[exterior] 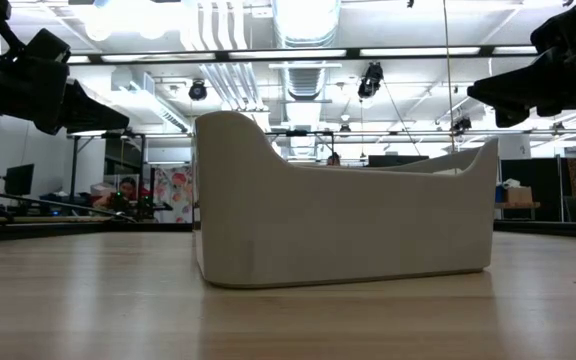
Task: Sort candy
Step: Return to Home Position
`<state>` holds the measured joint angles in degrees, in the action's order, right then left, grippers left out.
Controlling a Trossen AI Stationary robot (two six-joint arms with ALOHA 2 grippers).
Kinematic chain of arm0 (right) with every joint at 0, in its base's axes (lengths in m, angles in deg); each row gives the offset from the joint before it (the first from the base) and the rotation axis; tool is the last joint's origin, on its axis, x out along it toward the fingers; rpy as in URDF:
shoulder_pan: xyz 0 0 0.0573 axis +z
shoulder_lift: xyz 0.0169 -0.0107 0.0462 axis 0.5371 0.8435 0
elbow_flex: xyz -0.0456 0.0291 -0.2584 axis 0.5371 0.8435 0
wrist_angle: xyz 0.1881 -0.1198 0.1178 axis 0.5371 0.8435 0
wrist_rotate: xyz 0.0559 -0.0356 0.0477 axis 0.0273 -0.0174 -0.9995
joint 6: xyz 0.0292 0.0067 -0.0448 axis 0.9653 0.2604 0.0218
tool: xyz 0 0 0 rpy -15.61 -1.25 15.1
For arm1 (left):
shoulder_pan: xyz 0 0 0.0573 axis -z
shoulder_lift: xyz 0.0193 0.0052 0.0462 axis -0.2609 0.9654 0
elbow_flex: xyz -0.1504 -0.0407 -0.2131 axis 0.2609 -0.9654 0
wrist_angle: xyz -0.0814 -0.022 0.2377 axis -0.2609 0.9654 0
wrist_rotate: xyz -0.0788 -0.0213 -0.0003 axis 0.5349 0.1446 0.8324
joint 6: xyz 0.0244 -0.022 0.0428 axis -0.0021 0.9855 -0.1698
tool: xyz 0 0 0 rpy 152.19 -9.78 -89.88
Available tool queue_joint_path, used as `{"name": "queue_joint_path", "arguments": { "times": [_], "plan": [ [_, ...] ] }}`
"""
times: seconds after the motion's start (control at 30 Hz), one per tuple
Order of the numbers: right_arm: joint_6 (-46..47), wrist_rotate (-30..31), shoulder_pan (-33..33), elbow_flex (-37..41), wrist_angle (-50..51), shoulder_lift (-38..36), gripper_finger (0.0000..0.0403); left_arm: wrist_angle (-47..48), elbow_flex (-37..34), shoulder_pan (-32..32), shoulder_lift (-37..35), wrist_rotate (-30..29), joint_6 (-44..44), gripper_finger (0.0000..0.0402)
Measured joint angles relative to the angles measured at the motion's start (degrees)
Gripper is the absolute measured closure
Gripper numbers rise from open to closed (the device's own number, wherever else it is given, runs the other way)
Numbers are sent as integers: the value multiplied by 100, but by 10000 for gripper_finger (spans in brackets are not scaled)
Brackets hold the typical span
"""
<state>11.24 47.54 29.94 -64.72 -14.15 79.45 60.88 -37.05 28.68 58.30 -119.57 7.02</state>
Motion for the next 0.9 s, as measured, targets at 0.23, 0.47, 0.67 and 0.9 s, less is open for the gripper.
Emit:
{"name": "queue_joint_path", "arguments": {
  "times": [0.23,0.47,0.67,0.9],
  "plan": [
    [0,0,0,2,1,1,320,-1,0,0,-4,0,0,281],
    [0,0,0,2,0,2,314,0,0,0,-7,0,0,281],
    [0,0,0,2,0,2,323,-2,0,-2,-4,0,-1,281],
    [0,0,0,2,1,0,330,-2,0,0,-4,0,-1,281]
  ]
}}
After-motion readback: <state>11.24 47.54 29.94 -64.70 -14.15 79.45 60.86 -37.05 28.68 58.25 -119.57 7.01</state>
